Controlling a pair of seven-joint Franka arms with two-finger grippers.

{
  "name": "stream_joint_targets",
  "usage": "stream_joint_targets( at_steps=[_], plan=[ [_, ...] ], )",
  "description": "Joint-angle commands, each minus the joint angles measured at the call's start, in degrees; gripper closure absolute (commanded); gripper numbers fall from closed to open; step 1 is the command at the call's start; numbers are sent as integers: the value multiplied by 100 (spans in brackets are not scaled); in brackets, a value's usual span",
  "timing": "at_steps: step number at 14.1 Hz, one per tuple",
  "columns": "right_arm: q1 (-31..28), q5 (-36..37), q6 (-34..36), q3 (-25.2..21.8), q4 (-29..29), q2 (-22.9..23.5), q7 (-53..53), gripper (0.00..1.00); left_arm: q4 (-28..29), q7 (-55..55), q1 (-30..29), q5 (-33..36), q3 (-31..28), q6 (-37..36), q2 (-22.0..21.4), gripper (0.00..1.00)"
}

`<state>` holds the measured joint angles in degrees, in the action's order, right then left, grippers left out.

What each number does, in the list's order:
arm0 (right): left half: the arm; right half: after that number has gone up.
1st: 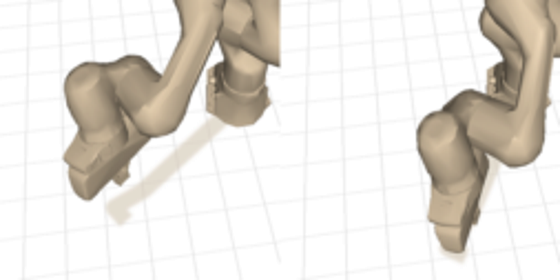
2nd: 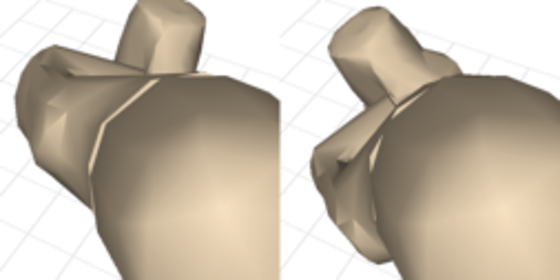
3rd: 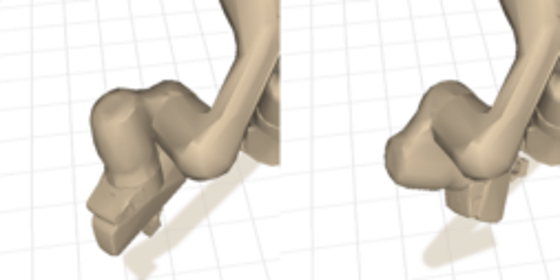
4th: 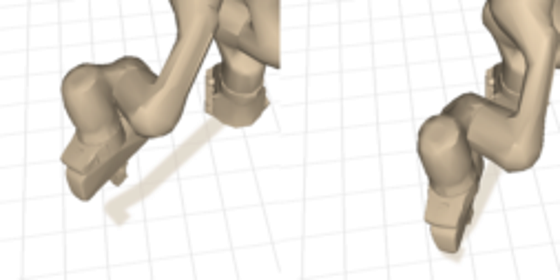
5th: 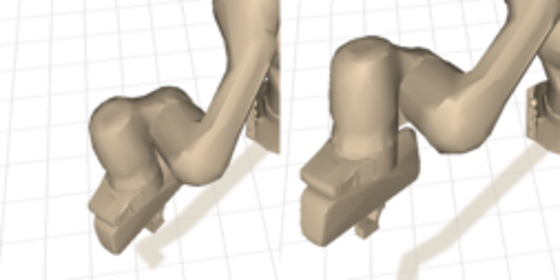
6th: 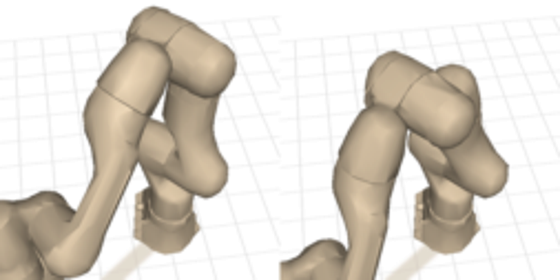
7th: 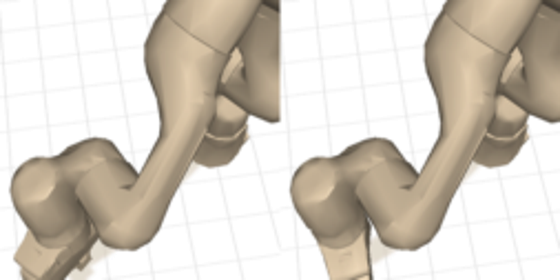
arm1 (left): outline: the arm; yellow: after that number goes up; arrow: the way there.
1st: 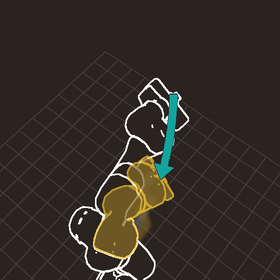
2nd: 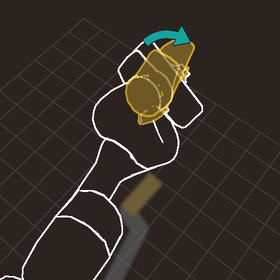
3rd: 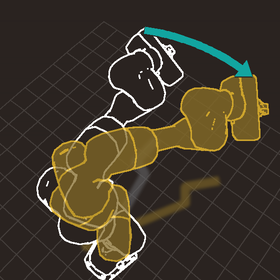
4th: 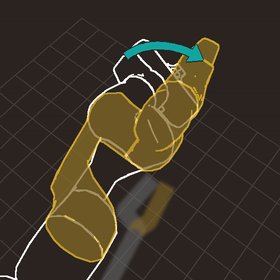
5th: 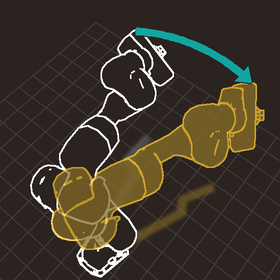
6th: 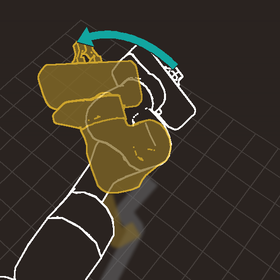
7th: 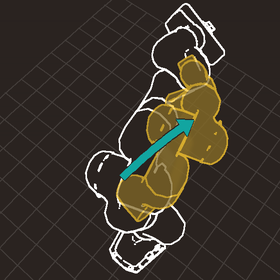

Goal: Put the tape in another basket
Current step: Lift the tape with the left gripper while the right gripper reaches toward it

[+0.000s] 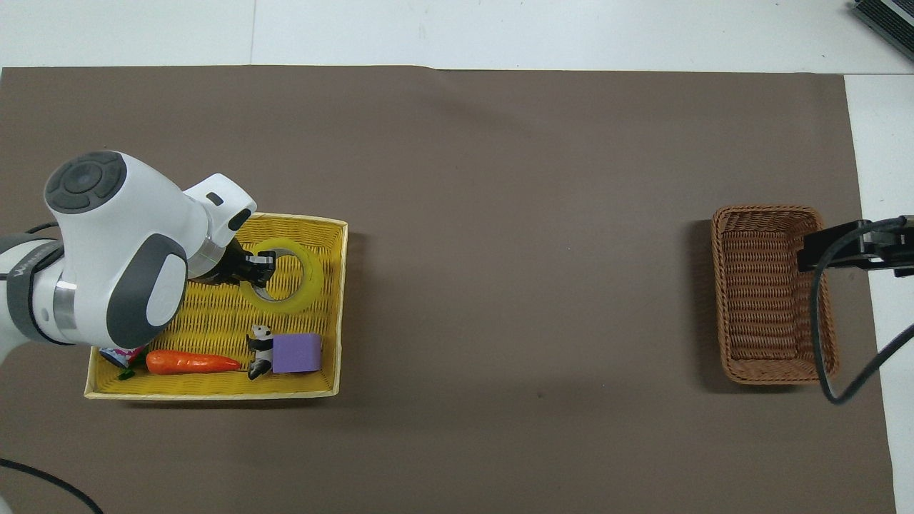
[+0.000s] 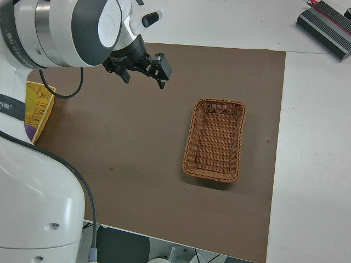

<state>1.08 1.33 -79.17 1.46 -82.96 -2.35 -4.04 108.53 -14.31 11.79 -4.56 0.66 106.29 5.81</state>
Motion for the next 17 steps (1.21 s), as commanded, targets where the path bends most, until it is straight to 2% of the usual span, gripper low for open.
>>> stream_joint_targets(
  at_steps=[1,4,6,10,14,17],
  plan=[
    [-55,0,-10,-5,-219,-142,491,0,-315,-220,-10,-80,-93,-443,-133,100],
    [-125,-53,-397,-23,-545,-161,422,0,-280,-879,165,-80,-14,-197,-142,100],
    [-134,-412,-729,-32,-861,-169,369,0,-341,-1126,437,-89,-5,-249,-133,100],
    [-37,-957,-1459,-23,-1328,-3,-219,0,-964,-1820,1034,-28,74,-959,-115,100],
    [-37,-1879,-1487,-23,-1372,296,-675,0,-1930,-2575,1562,149,83,-1865,7,100],
    [-11,-2688,-1513,-14,-1574,305,-1413,0,-2142,-3129,1966,70,118,-1990,17,100]
  ],
)
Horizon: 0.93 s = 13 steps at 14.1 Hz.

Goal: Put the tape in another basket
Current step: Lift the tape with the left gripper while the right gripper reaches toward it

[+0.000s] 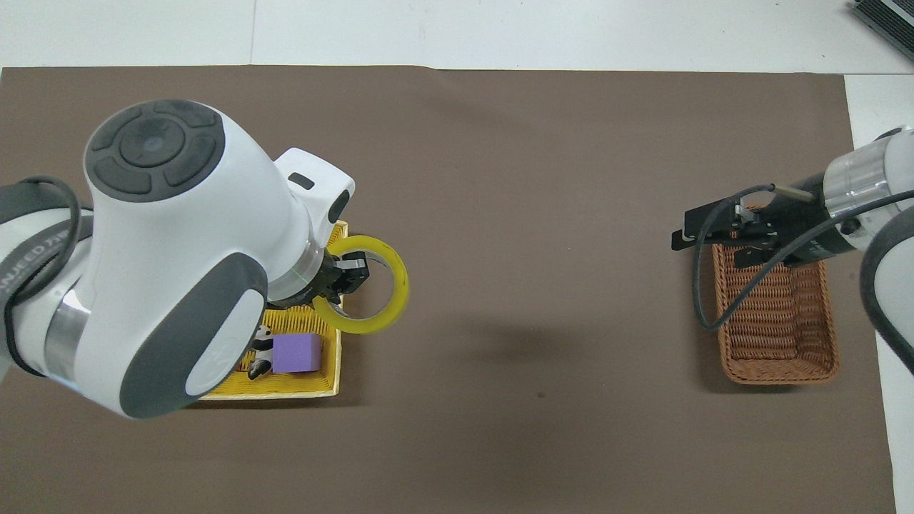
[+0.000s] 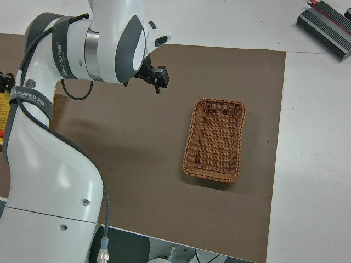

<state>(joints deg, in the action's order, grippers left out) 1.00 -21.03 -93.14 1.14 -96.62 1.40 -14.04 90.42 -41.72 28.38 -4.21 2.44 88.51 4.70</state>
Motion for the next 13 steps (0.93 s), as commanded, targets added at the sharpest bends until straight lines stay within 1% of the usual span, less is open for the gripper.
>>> stream_joint_targets(
  at_steps=[1,4,6,7,9,11,13],
  plan=[
    [-4,-655,-134,18,-225,-61,-581,0,-350,-563,395,-18,27,-107,136,100],
    [14,-1104,-125,18,-278,-44,-1012,0,-333,-749,422,-571,326,525,137,100],
    [84,-1377,-108,18,-453,-61,-1092,0,-315,-1107,544,-572,590,745,198,100],
    [128,-1474,-90,27,-567,-105,-1144,0,-324,-1336,737,-581,599,1025,329,100],
    [155,-1597,15,35,-708,-201,-1180,0,-306,-1365,791,-869,608,1561,426,100],
    [137,-1694,121,35,-919,-324,-1180,0,-140,-1373,896,-1081,626,2115,567,100],
    [49,-1808,287,27,-937,-343,-1136,0,-87,-1347,985,-1222,626,2389,707,100]
  ],
)
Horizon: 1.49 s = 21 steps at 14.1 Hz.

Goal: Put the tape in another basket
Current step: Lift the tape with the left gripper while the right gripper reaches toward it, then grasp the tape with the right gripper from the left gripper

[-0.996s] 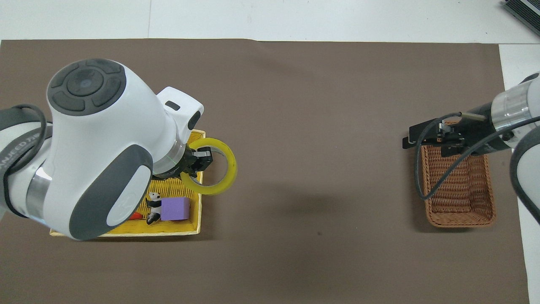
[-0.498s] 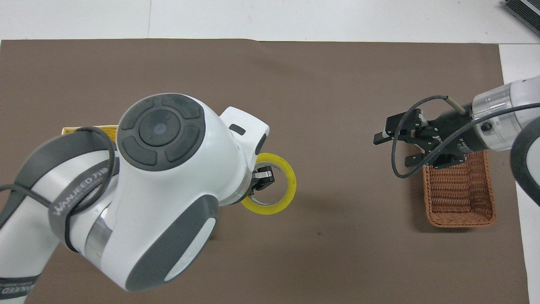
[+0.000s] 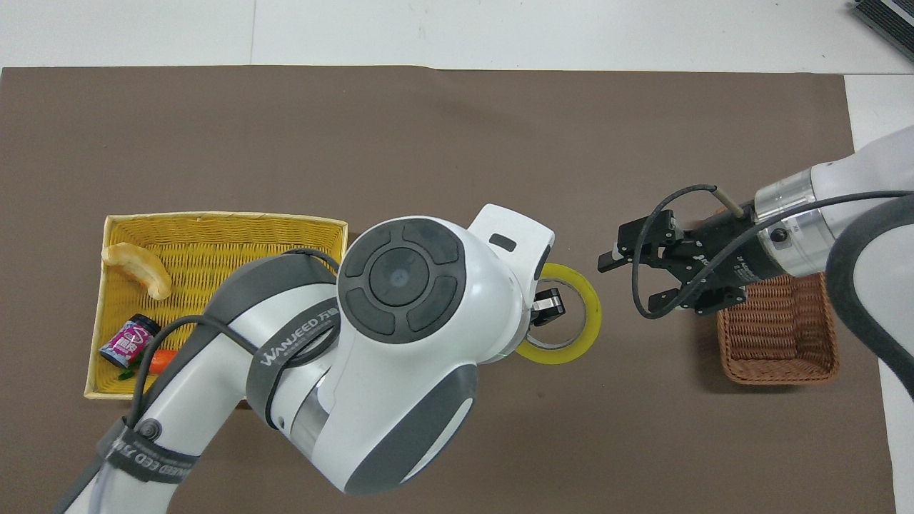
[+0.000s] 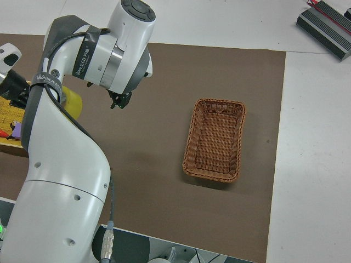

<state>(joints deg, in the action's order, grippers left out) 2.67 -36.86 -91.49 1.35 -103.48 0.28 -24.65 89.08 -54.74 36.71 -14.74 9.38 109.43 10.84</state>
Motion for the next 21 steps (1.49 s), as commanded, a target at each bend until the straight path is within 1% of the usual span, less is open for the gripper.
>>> stream_joint_targets(
  at_steps=[1,4,6,7,10,12,14,16,18,19,21],
  plan=[
    [-205,-268,201,-3,-243,-230,-58,0,48,-37,213,-170,-68,315,146,100],
    [-329,-348,386,-12,-243,-239,65,0,110,16,301,-371,-60,411,173,100],
    [-329,-313,369,-12,-295,-248,127,0,127,60,345,-530,-60,761,173,100],
    [-329,-321,369,-12,-356,-239,353,0,127,51,406,-539,-60,981,182,100],
    [-372,-321,412,-12,-541,-318,540,0,110,51,608,-539,-60,1115,217,100],
    [-478,-278,553,-12,-541,-327,715,0,118,34,635,-539,-60,1247,252,100],
    [-618,-277,868,-12,-454,-300,760,0,118,25,688,-539,-60,1256,269,100],
    [-698,-251,949,-12,-488,-326,987,0,110,7,688,-539,-60,1352,305,100],
    [-698,-225,1028,-21,-506,-335,1032,0,57,-28,688,-530,-60,1755,383,100],
    [-698,-207,1036,-21,-506,-344,1032,0,57,-28,688,-530,-60,1757,393,100],
    [-706,-207,1281,-21,-515,-371,1050,0,74,-28,688,-548,-51,1678,384,100]
  ],
)
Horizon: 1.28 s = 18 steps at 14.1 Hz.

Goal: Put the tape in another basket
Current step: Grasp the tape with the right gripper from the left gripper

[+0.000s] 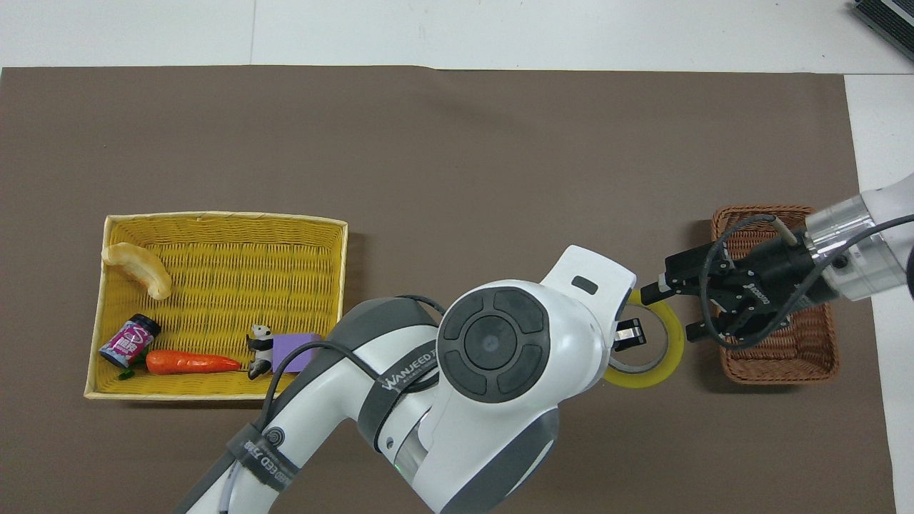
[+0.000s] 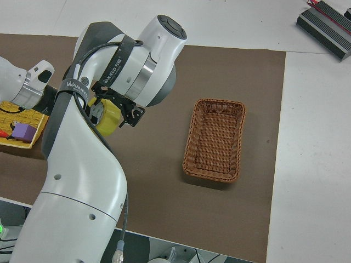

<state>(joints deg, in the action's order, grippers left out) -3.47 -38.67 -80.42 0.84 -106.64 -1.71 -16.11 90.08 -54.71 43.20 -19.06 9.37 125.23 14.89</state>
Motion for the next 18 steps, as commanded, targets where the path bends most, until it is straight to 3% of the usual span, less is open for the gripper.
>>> stream_joint_targets(
  at_steps=[1,9,10,15,18],
  plan=[
    [-119,-18,237,31,-208,-172,327,0,-25,-31,40,-141,-49,90,-21,100],
    [-119,166,238,31,-252,-216,504,0,-25,-31,22,-342,3,2,-21,100],
    [-119,166,229,31,-304,-251,530,4,-34,-22,13,-492,-5,-7,-21,100],
    [-128,316,229,31,-287,-243,610,95,-52,-48,13,-835,-5,-498,-47,100],
    [-128,324,211,31,-243,-208,574,100,-52,-48,13,-933,-5,-508,-47,100]
  ],
)
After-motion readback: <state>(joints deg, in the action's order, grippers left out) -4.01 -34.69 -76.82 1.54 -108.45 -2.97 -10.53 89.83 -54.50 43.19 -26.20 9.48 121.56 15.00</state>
